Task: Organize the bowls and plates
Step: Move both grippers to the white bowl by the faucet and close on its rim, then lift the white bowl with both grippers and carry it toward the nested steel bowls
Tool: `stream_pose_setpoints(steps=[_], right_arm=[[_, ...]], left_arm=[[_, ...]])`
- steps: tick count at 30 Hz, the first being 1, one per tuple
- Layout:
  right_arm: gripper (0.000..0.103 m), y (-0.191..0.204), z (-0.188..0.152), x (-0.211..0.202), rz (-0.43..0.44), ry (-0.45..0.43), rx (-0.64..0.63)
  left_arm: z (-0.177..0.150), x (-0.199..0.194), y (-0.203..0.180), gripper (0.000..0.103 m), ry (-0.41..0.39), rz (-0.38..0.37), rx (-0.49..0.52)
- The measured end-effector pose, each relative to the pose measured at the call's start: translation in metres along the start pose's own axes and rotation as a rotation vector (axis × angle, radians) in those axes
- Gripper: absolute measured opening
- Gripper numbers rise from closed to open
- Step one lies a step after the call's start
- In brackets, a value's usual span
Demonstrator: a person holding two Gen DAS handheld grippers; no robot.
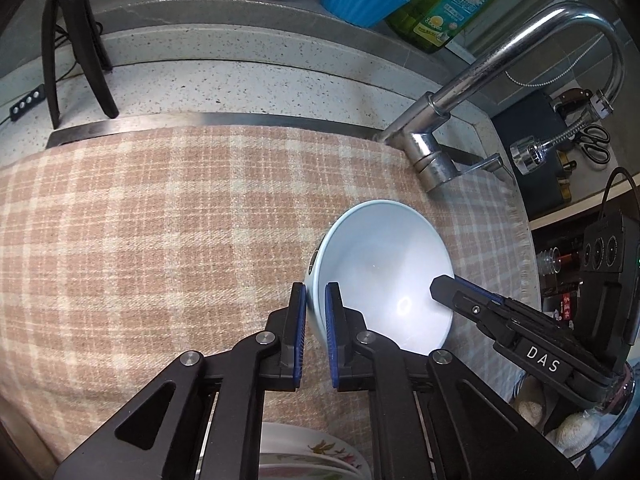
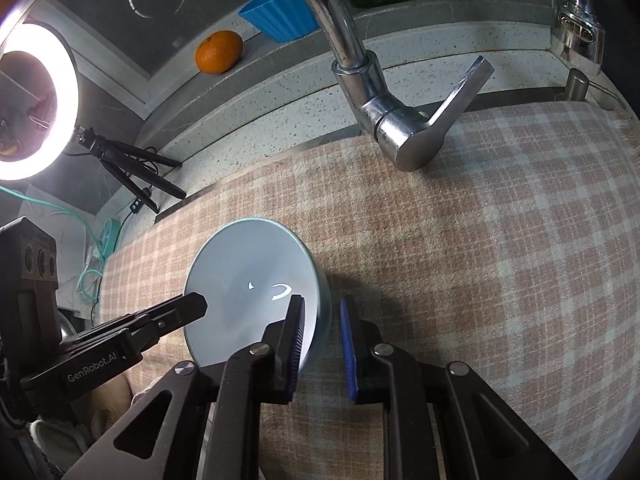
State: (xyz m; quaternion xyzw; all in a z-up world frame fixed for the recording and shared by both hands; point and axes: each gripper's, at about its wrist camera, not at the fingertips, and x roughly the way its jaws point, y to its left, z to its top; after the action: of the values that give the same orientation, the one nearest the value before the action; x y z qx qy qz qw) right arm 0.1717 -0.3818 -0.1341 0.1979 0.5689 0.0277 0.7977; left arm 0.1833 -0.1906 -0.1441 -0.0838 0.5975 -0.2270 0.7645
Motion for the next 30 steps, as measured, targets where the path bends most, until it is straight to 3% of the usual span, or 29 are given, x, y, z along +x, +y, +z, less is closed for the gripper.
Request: stream_pose_setpoints(steps=[8, 30], right_arm=[[0.01, 0.005, 0.0, 0.0, -0.013, -0.002, -0.01], [0.01, 0.04, -0.017, -0.033, -0.021, -0.041, -0.058]], left_arm=[[-0.002, -0.003, 0.0, 0.007, 0.004, -0.004, -0.004], [-0.017, -0.058, 0.005, 0.007, -0.073, -0.025, 0.015]])
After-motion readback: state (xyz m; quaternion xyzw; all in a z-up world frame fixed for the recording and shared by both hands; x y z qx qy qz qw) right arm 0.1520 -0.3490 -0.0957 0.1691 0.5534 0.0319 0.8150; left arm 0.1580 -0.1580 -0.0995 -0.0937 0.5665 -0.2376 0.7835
